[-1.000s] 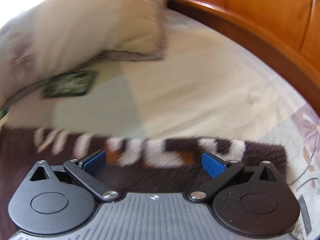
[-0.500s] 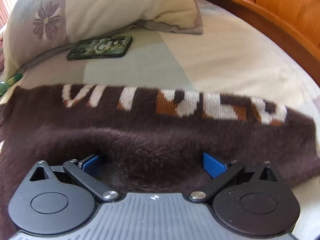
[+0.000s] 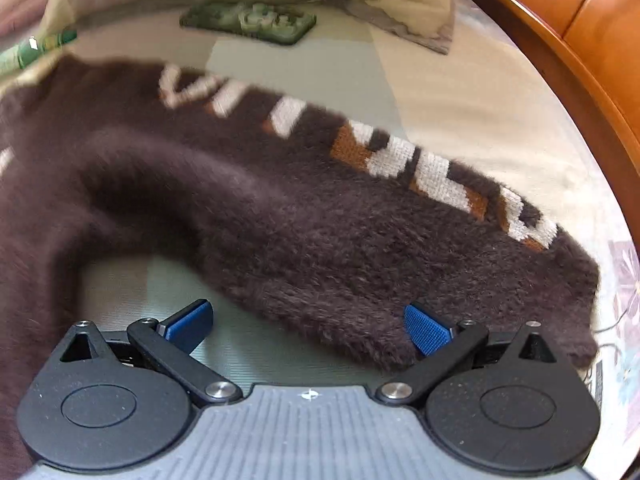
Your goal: Fold clothes
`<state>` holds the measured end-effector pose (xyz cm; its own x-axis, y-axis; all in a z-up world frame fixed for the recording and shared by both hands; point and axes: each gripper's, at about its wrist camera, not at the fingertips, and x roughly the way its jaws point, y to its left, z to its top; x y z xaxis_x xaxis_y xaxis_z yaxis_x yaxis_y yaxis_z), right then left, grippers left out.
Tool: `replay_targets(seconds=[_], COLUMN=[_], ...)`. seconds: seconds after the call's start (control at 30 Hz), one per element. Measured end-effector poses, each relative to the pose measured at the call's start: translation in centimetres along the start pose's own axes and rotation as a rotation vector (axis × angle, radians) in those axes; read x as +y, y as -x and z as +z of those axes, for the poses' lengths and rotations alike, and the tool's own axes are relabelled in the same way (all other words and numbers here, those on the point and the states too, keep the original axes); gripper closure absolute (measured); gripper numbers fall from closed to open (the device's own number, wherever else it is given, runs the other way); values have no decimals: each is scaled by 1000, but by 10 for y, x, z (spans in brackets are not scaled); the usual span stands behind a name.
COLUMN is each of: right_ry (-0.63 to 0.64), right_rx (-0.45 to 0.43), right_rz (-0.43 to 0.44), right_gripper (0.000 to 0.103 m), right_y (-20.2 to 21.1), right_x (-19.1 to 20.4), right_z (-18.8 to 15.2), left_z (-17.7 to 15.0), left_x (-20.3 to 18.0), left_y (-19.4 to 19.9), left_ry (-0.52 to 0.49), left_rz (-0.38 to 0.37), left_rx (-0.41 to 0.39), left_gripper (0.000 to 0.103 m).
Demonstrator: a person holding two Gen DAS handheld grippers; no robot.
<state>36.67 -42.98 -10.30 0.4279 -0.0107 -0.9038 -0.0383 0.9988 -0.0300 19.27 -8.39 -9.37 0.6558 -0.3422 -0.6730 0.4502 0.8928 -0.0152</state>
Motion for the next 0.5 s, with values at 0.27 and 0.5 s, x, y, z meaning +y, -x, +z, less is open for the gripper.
replay_targets(seconds=[0.27,0.5], right_ry=[-145,-147], right_rx=[-133,-73], right_rz=[463,537], right_gripper=[0,0], right_y=[26,-32], right_x=[25,46], right_z=[23,53], left_z=[0,-1], left_x=[1,6], left_y=[0,7], left_ry=[-4,-13], left_rz=[18,40], left_rx=[2,-1], left_gripper=[1,1])
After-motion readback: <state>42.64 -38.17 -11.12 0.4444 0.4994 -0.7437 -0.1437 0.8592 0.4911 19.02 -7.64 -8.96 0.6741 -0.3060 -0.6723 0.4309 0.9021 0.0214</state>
